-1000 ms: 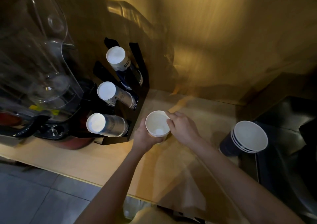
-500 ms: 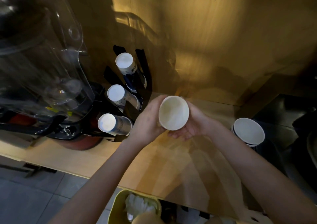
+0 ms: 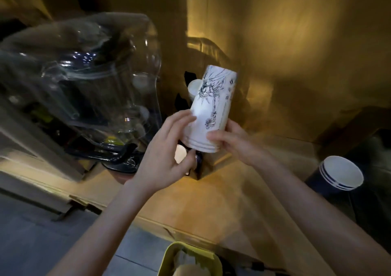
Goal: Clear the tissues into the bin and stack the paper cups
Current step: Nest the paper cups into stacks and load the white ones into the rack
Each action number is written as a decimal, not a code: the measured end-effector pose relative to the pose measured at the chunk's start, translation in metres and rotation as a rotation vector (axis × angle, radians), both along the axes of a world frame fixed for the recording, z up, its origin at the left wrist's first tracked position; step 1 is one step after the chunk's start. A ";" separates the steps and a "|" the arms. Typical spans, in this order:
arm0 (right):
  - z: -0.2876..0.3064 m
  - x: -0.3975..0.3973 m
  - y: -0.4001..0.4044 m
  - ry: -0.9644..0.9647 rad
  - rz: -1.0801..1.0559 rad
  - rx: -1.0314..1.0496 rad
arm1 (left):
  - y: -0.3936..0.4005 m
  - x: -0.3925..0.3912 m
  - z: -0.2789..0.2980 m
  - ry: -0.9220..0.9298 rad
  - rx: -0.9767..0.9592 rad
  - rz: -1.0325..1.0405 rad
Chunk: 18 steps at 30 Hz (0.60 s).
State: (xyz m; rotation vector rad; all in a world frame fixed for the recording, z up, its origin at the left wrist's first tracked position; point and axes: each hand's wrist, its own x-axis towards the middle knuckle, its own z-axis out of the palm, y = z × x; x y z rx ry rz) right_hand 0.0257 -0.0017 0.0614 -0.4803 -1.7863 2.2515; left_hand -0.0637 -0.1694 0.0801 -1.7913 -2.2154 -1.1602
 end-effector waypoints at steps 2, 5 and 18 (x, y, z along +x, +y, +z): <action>0.002 -0.010 -0.019 -0.027 -0.079 0.180 | -0.009 -0.010 0.002 -0.133 0.029 0.062; -0.002 -0.020 -0.045 -0.044 -0.126 0.403 | -0.018 -0.024 0.006 -0.281 0.047 0.119; -0.071 -0.042 -0.071 -0.269 -0.139 0.651 | -0.041 -0.042 -0.031 -0.153 -0.079 0.235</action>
